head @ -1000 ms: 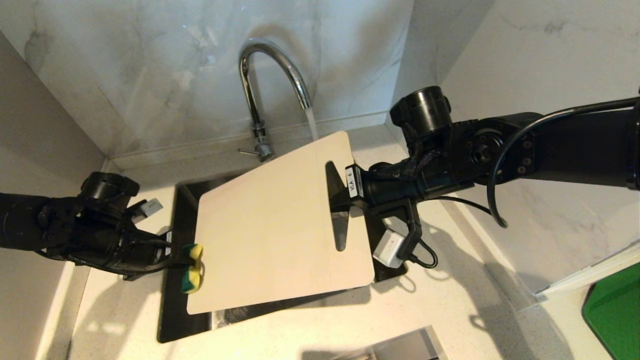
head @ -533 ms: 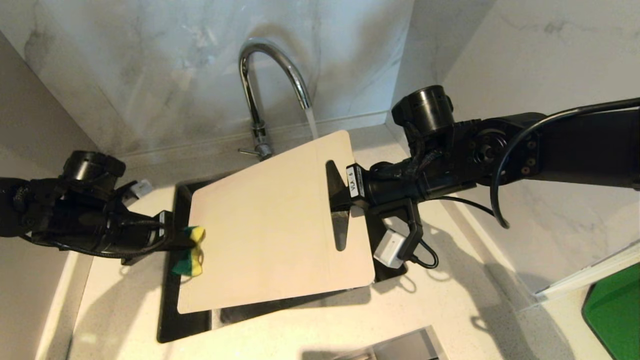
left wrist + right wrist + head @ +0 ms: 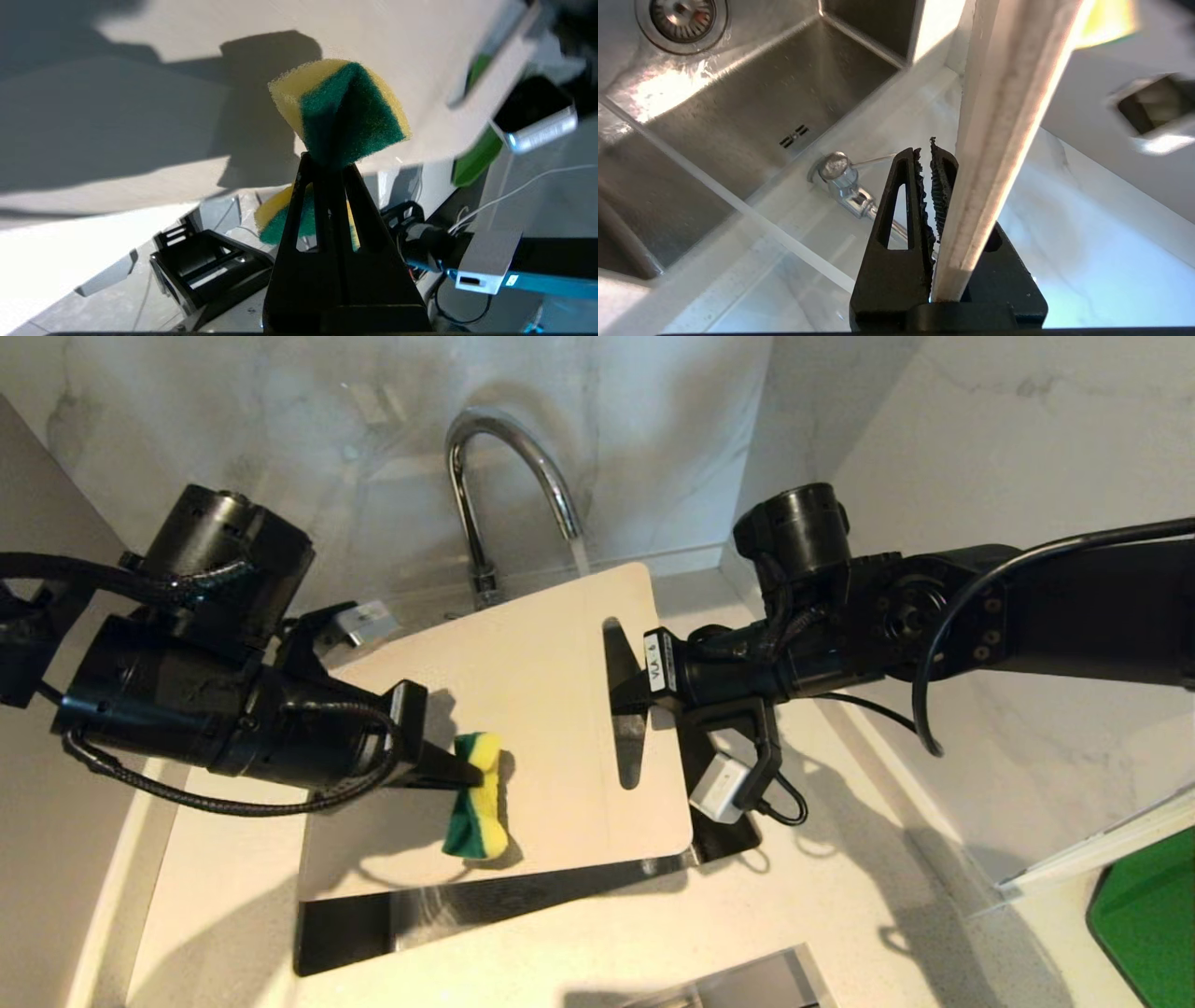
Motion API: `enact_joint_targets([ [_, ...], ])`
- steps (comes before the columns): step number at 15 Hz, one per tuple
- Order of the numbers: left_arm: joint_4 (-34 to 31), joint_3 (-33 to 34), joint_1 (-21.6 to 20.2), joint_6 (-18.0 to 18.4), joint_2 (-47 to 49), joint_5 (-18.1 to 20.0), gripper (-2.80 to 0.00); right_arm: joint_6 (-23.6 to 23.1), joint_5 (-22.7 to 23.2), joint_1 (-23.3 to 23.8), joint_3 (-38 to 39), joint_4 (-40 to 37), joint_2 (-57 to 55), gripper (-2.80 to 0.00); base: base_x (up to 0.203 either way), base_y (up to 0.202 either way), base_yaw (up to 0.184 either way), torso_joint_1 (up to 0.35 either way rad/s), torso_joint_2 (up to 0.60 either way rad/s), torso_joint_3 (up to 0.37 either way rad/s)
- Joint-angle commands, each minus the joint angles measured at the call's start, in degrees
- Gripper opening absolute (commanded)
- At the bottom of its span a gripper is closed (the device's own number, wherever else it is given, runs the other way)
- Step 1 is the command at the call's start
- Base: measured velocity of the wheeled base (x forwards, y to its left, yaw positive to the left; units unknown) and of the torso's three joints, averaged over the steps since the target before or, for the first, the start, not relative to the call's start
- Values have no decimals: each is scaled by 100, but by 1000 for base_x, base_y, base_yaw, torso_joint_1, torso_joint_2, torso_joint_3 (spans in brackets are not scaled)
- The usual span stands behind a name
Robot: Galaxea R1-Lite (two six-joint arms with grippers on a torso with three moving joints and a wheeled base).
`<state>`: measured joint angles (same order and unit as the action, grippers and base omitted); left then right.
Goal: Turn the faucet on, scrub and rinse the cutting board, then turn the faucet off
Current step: Scrub the cutting board underwater
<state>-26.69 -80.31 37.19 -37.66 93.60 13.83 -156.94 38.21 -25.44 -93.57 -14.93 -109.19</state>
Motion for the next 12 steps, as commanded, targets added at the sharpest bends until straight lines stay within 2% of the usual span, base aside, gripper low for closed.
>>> enact_joint_targets([
  [1, -38, -31, 483, -119, 25, -314, -280, -82, 20, -5, -27, -10, -14, -280, 0, 0, 0, 0, 0, 0],
  [5, 169, 224, 495, -127, 221, -380, -280, 32, 14, -5, -203, -10, -67, -280, 0, 0, 0, 0, 0, 0],
  [8, 502, 485, 464, -128, 326, -764, -280, 32, 20, -5, -179, -10, -67, -280, 0, 0, 0, 0, 0, 0],
  [12, 887, 904, 226, -132, 316, -794, -280, 32, 20, 4, -170, -10, -67, -280, 0, 0, 0, 0, 0, 0],
])
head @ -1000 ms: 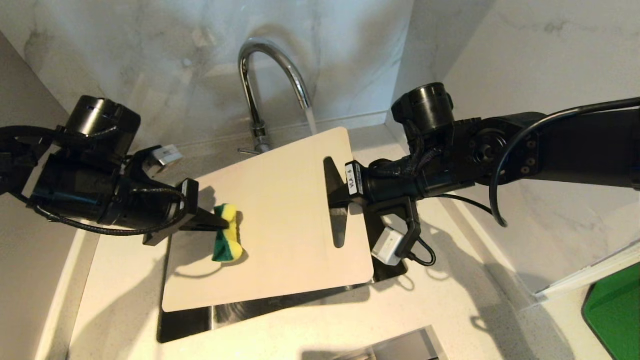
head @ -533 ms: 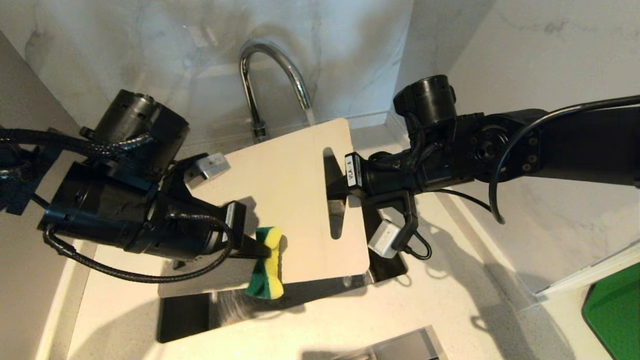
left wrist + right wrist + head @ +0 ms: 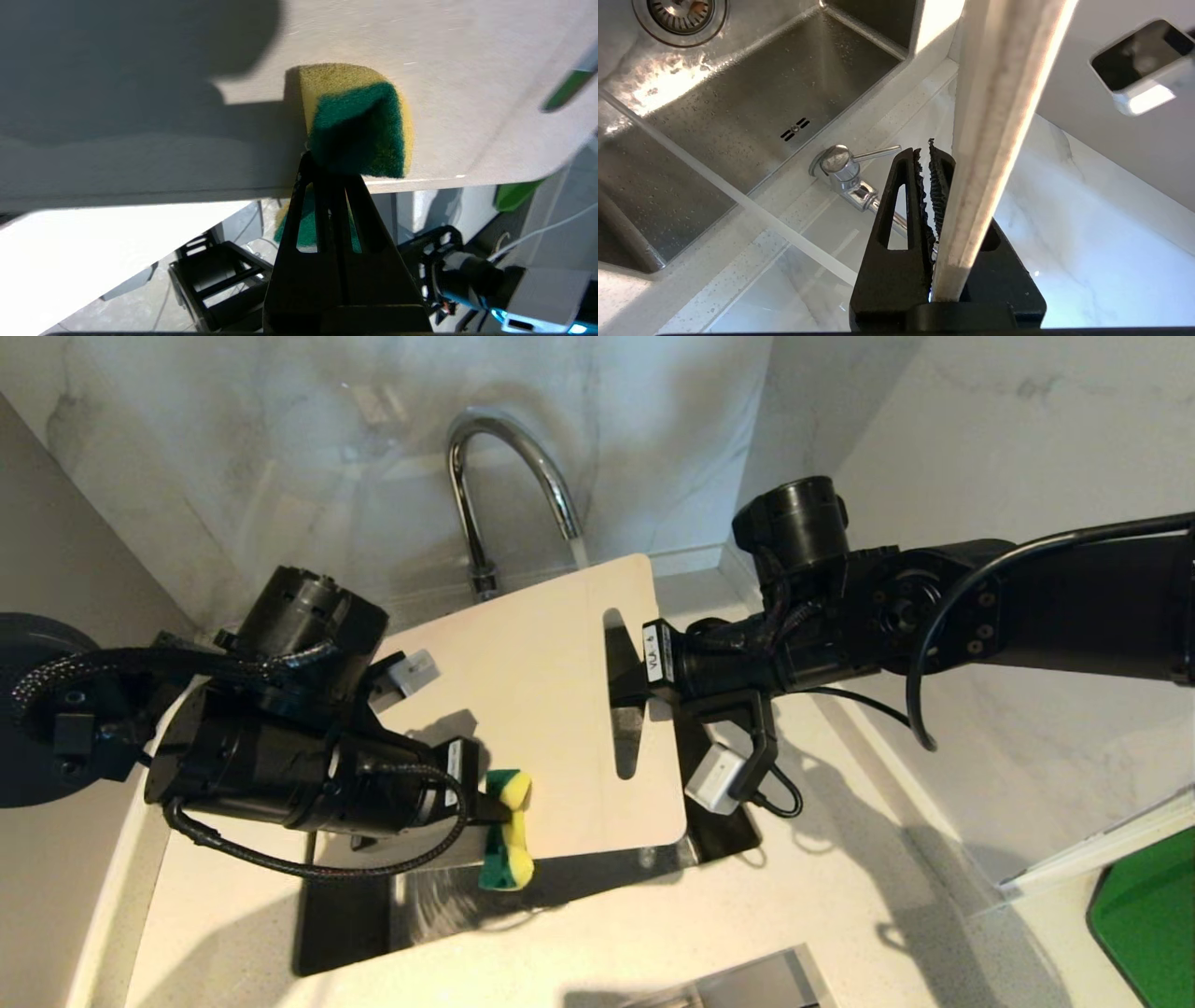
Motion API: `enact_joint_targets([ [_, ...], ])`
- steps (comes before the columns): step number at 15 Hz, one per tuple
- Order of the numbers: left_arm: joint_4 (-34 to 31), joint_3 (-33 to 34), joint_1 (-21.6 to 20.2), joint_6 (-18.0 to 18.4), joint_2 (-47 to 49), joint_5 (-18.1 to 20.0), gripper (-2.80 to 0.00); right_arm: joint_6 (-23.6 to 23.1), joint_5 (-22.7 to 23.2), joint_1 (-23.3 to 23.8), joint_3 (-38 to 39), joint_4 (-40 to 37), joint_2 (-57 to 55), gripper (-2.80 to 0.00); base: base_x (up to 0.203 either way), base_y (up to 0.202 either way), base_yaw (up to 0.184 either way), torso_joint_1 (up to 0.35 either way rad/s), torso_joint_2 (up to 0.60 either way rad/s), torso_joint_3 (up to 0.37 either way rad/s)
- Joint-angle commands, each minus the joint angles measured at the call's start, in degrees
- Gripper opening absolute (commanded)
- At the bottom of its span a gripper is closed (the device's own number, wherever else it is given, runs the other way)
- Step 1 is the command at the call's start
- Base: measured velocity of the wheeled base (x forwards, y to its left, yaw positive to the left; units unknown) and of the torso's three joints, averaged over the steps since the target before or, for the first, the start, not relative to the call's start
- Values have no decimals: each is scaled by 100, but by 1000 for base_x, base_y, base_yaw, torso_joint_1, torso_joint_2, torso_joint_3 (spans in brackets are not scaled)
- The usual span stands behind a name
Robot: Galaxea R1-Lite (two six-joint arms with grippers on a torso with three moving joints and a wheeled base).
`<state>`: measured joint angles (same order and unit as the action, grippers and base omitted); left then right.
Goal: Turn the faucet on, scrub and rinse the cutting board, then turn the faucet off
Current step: Scrub the cutting board underwater
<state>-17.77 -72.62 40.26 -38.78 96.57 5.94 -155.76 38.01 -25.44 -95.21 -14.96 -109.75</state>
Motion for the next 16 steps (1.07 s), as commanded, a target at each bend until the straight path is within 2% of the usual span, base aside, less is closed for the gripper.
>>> enact_joint_targets([
  [1, 0, 224, -152, -16, 6, 7, -280, -86, 40, 4, 9, -7, -12, -280, 0, 0, 0, 0, 0, 0],
  [3, 48, 447, -322, -9, -14, 21, -280, -86, 40, 4, 12, -7, -11, -280, 0, 0, 0, 0, 0, 0],
  [6, 492, 1006, -612, 38, -16, 37, -280, -86, 40, 4, 20, -7, -2, -280, 0, 0, 0, 0, 0, 0],
  [9, 1004, 1513, -1123, 287, 46, 116, -280, -86, 40, 4, 20, -7, -2, -280, 0, 0, 0, 0, 0, 0],
  [13, 1090, 1640, -2082, 641, 58, 735, -280, -86, 40, 4, 29, -7, 6, -280, 0, 0, 0, 0, 0, 0],
  [16, 1080, 1699, -2648, 966, 99, 969, -280, -86, 40, 4, 20, -7, 6, -280, 0, 0, 0, 0, 0, 0],
])
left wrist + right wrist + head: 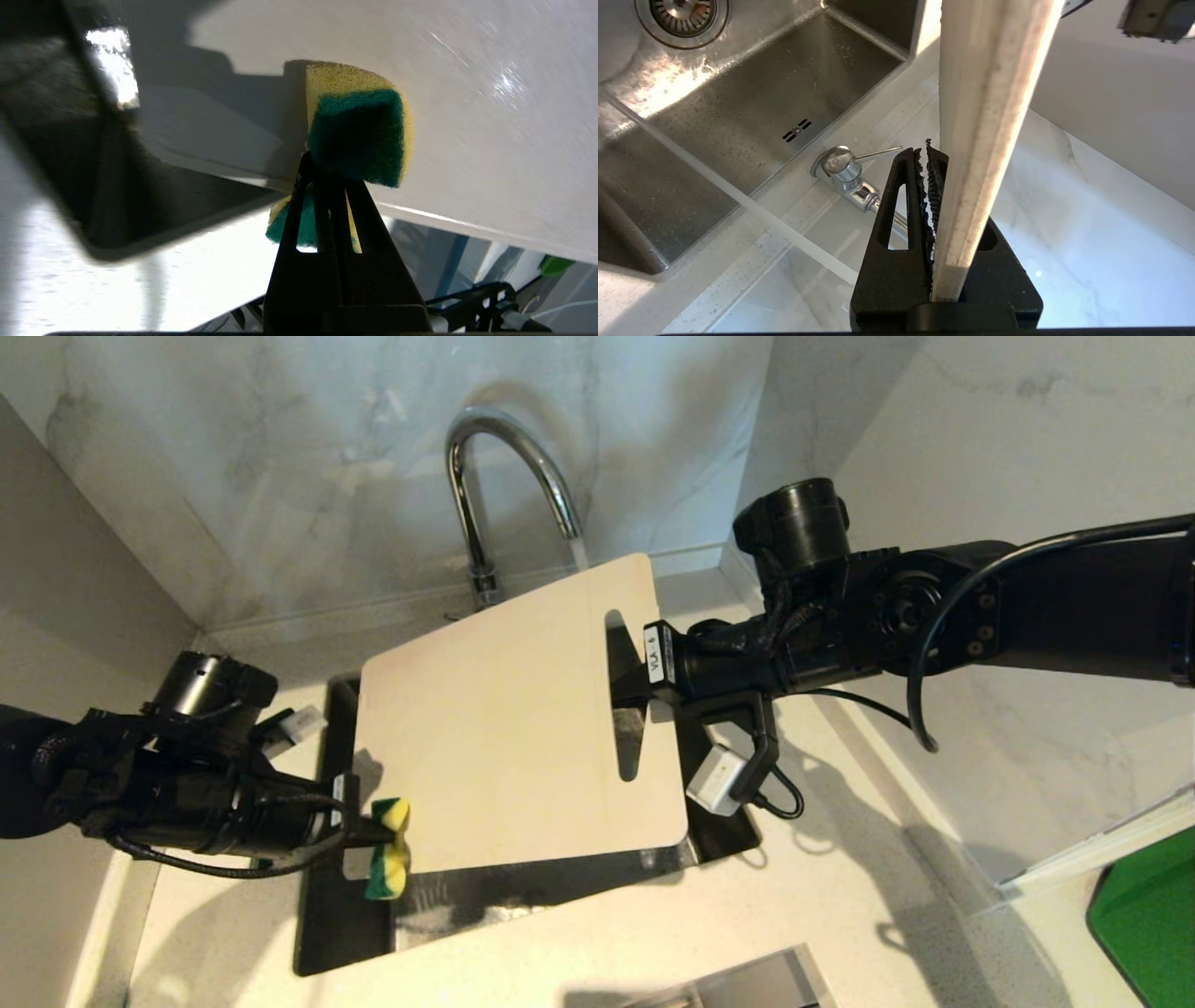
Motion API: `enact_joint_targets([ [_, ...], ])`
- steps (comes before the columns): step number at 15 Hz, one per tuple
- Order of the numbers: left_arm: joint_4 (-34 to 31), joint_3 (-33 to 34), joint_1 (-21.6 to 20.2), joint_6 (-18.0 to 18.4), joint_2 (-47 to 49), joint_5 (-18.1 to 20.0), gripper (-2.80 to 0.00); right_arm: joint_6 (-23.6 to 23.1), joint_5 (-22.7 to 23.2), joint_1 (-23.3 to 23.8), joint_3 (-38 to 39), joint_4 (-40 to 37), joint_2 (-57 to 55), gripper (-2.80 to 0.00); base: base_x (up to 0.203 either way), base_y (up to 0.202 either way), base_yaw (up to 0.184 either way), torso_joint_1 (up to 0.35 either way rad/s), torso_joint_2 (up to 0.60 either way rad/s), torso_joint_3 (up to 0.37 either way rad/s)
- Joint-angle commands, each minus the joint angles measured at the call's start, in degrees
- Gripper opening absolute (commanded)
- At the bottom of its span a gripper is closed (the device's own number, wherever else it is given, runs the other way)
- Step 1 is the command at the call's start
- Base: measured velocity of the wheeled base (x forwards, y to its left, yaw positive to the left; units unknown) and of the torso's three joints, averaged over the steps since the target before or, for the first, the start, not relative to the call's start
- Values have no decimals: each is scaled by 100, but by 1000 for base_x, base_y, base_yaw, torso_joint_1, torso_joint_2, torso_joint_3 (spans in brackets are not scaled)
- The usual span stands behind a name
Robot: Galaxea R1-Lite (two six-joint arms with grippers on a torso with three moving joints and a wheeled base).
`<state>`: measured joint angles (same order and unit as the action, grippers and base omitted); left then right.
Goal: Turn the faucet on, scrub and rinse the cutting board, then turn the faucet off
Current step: Scrub the cutting board underwater
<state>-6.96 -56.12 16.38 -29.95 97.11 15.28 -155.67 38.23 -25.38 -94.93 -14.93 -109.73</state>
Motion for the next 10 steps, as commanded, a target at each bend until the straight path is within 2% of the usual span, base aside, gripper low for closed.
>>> enact_joint_targets([
  [1, 8, 108, -385, 243, 106, 43, -280, -95, 18, -2, 1, -10, 18, -280, 0, 0, 0, 0, 0, 0],
  [6, 28, 407, -872, 526, 176, 175, -280, -95, 18, -2, 1, -10, 30, -280, 0, 0, 0, 0, 0, 0],
  [10, 36, 416, -970, 534, 105, 186, -280, -95, 18, -2, 1, -10, 57, -280, 0, 0, 0, 0, 0, 0],
])
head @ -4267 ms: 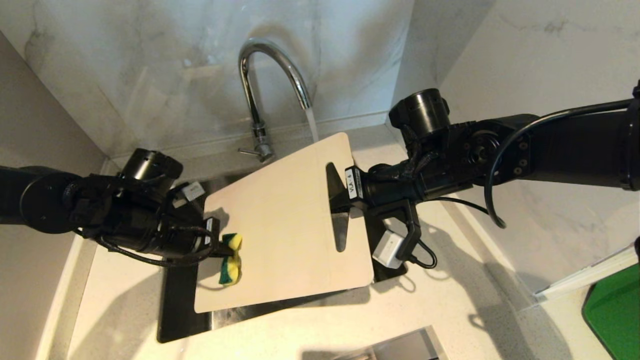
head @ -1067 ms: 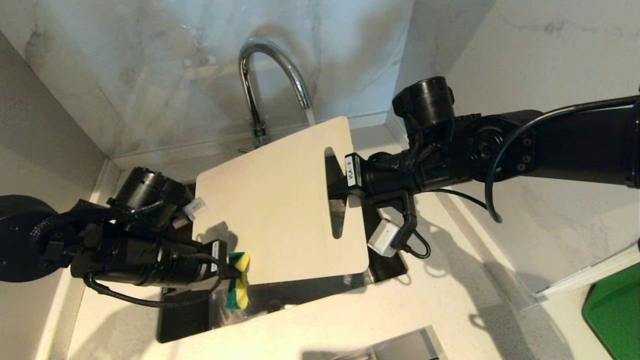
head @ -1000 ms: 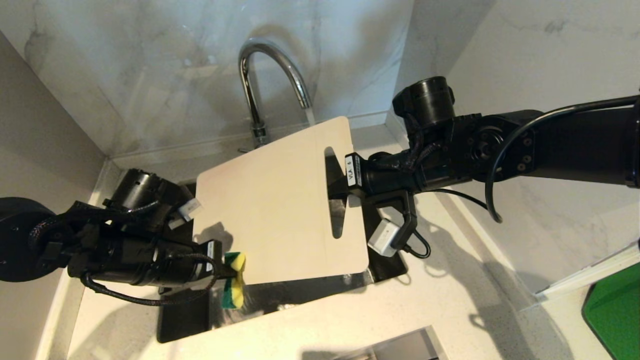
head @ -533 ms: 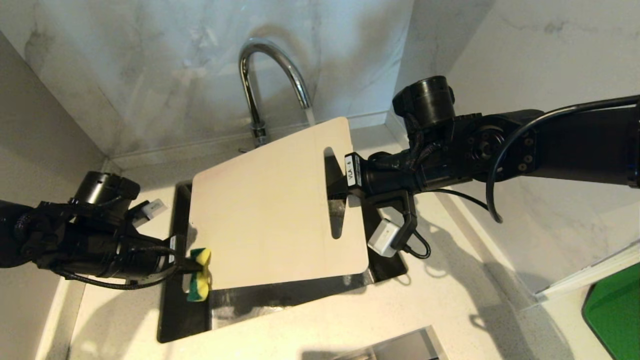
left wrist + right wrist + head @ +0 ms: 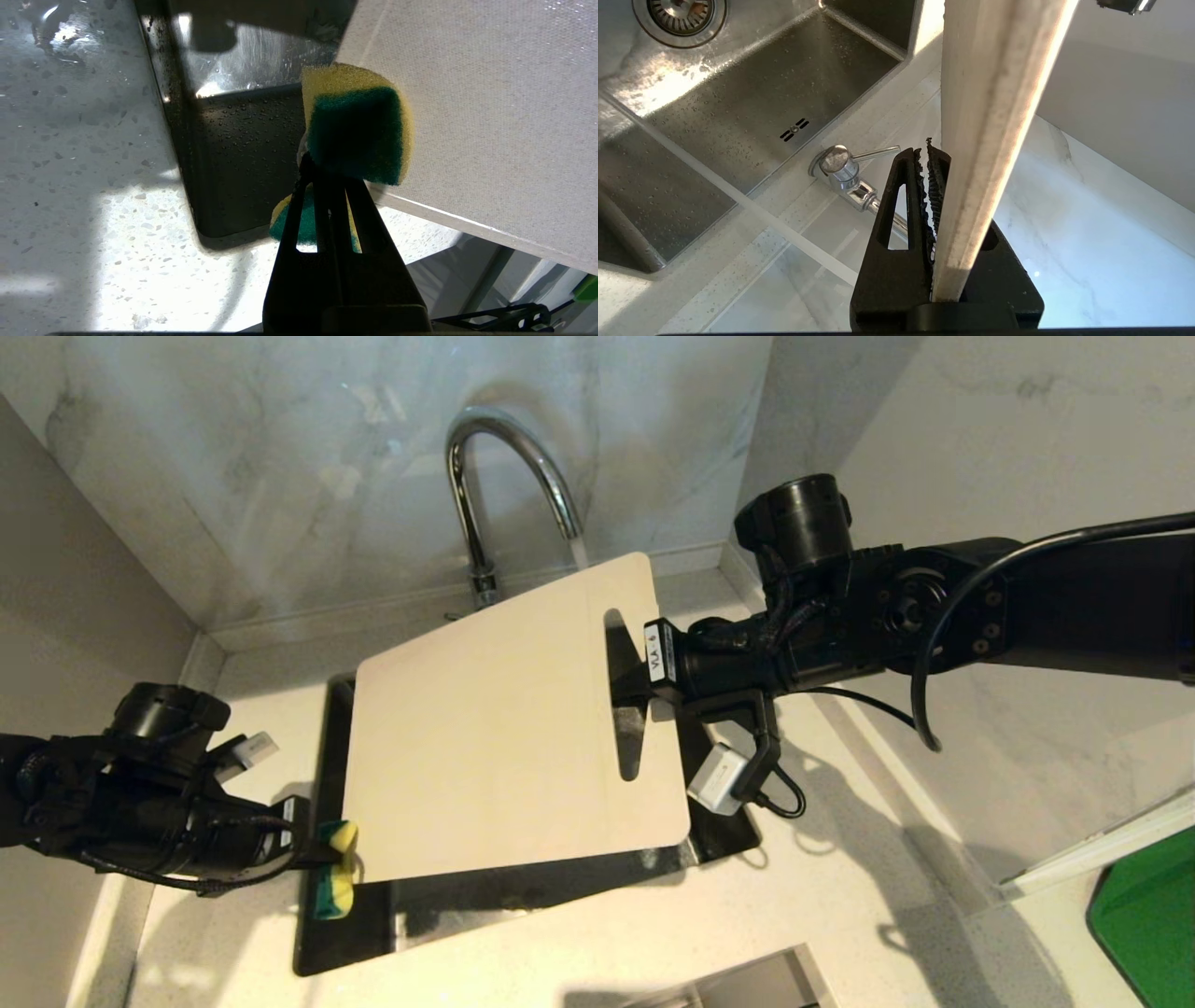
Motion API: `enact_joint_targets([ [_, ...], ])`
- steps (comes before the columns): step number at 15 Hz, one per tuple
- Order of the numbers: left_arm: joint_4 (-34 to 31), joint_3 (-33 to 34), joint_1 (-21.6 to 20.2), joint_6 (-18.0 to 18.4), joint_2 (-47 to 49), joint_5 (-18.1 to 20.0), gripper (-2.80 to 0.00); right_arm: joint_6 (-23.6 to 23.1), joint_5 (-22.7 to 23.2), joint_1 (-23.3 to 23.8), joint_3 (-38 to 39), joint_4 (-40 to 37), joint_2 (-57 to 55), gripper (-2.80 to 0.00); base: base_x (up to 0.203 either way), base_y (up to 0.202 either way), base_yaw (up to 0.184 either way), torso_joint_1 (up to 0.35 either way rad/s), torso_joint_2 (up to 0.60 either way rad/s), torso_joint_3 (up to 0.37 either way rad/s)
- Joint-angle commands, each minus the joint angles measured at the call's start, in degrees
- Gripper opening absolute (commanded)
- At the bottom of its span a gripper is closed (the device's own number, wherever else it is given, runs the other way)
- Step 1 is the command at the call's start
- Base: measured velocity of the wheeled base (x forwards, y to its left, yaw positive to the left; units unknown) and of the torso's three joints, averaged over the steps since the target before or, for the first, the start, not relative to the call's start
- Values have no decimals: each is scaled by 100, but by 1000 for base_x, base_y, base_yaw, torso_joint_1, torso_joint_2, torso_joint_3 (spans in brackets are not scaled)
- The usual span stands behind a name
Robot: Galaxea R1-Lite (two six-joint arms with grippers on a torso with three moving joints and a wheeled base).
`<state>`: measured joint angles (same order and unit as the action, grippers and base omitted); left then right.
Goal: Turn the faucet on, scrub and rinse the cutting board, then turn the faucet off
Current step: Scrub the cutting board underwater
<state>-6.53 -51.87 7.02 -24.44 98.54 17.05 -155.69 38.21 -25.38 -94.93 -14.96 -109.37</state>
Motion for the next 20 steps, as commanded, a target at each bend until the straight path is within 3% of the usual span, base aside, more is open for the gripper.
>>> enact_joint_targets([
  [1, 1, -18, -34, -18, -90, 0, -280, -93, 20, 7, 1, -7, 30, -280, 0, 0, 0, 0, 0, 0],
  [5, 226, -229, -28, -40, -458, 8, -280, -84, 20, 7, 1, -7, 57, -280, 0, 0, 0, 0, 0, 0],
  [9, -272, -994, 283, -213, -625, 9, -280, -84, 20, 7, 71, -7, 57, -280, 0, 0, 0, 0, 0, 0],
  [13, -1262, -2459, 1232, -796, -642, -5, -280, -93, 29, -2, 178, 1, 76, -280, 0, 0, 0, 0, 0, 0],
  [15, -1699, -3191, 1946, -982, -528, -82, -280, -93, 29, -25, 305, 22, 100, -280, 0, 0, 0, 0, 0, 0],
  [17, -1941, -3881, 2592, -1065, -193, -443, -280, -61, 21, -86, 454, 263, 139, -280, 0, 0, 0, 0, 0, 0],
  [20, -2312, -4729, 3205, -1092, 455, -1066, -280, 82, 20, -99, 670, 498, 209, -280, 0, 0, 0, 0, 0, 0],
])
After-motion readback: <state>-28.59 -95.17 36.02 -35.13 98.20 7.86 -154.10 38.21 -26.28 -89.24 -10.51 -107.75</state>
